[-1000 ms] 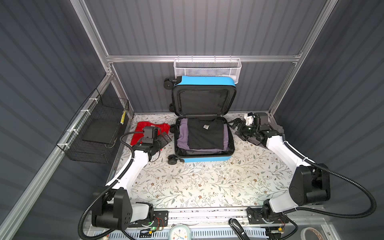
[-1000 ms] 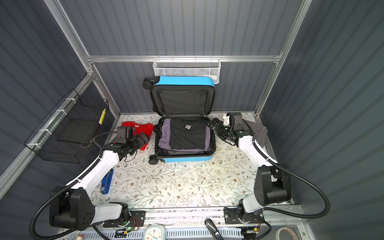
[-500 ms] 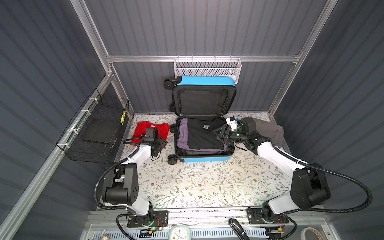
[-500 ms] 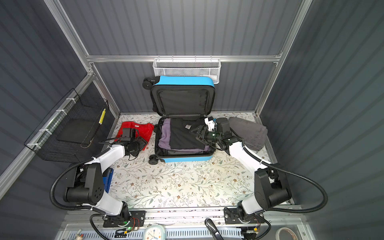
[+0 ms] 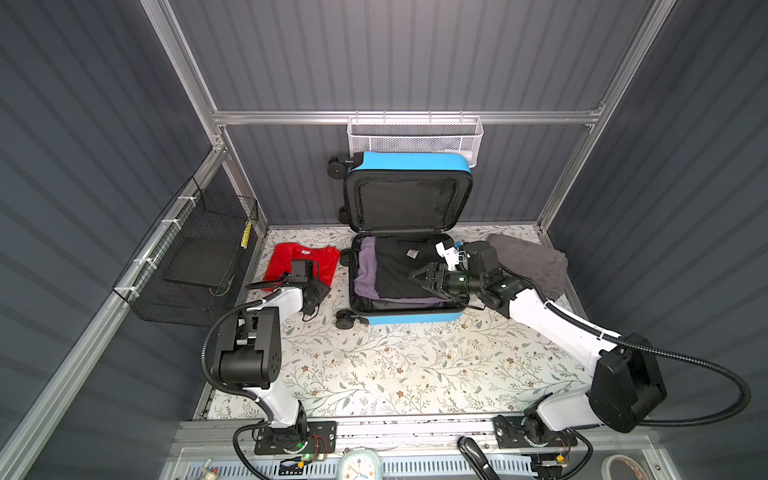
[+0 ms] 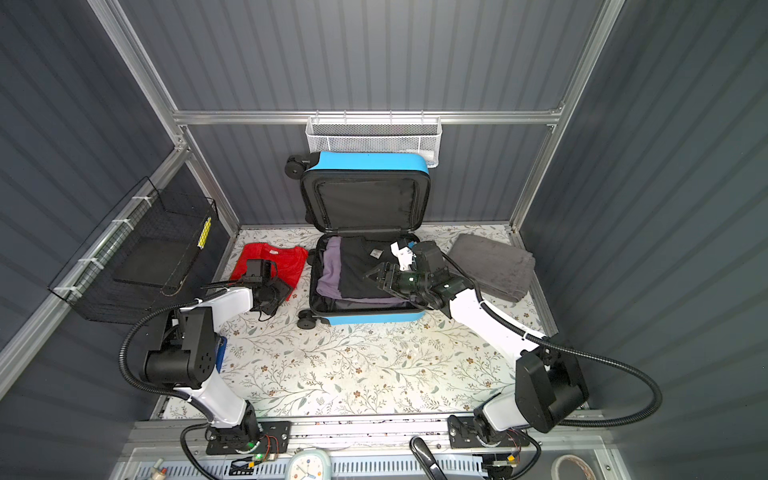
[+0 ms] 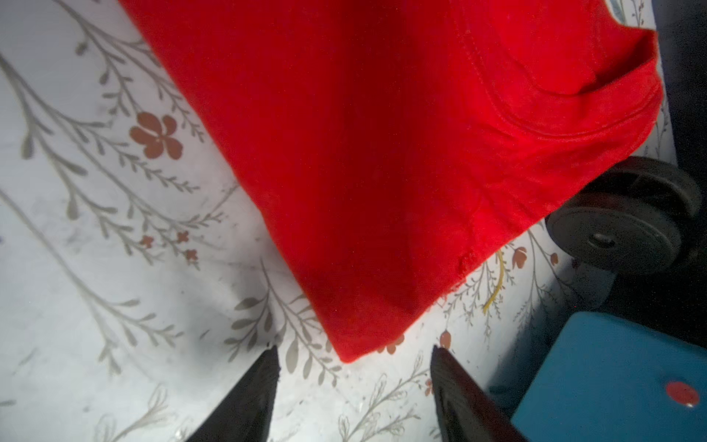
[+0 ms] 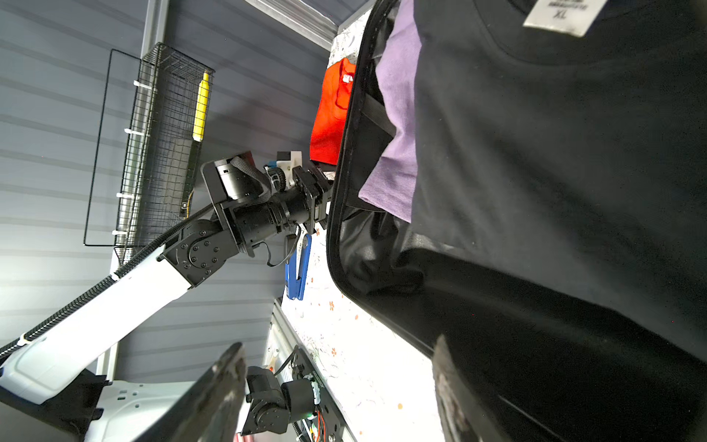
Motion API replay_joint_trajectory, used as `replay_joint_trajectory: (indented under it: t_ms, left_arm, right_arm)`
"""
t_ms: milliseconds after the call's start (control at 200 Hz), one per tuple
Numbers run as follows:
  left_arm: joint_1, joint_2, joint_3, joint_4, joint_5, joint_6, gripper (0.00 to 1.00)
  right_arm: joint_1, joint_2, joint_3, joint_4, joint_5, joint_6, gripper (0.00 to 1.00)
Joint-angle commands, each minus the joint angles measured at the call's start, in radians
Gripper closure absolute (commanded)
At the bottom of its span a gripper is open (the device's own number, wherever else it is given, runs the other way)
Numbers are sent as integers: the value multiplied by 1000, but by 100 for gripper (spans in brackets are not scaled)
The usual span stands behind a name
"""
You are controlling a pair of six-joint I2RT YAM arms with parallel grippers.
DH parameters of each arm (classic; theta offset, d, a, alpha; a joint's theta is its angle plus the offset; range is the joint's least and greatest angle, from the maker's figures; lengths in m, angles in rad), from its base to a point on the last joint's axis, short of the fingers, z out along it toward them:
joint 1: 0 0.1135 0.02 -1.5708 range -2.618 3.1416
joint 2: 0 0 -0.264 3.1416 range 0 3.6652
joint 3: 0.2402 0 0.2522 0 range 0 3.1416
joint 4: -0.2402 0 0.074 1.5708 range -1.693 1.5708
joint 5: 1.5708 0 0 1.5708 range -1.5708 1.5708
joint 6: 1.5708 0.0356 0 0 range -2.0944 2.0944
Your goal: Pack the luggage
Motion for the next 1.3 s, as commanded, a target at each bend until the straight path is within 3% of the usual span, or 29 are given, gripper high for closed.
replay_joint_trajectory:
  t_ms: [0, 290, 540, 940, 1291]
  left_arm:
    - [10, 42, 12, 33, 13, 1, 39]
    - [18, 122, 51, 84, 22, 18, 61]
    - [18, 83, 32, 96, 32, 44, 100]
    - [18, -195, -122, 32, 52, -8, 100]
    - [18, -333, -123, -21, 82, -36, 100]
  right_arm:
    - [11, 4, 33, -29, 21, -24, 24]
    - [22, 10, 17, -45, 48, -29, 26]
    - [48, 29, 32, -78, 70, -44, 27]
    - [203, 185, 166, -93, 93, -23, 27]
    - [354, 453, 390, 27, 77, 236, 29]
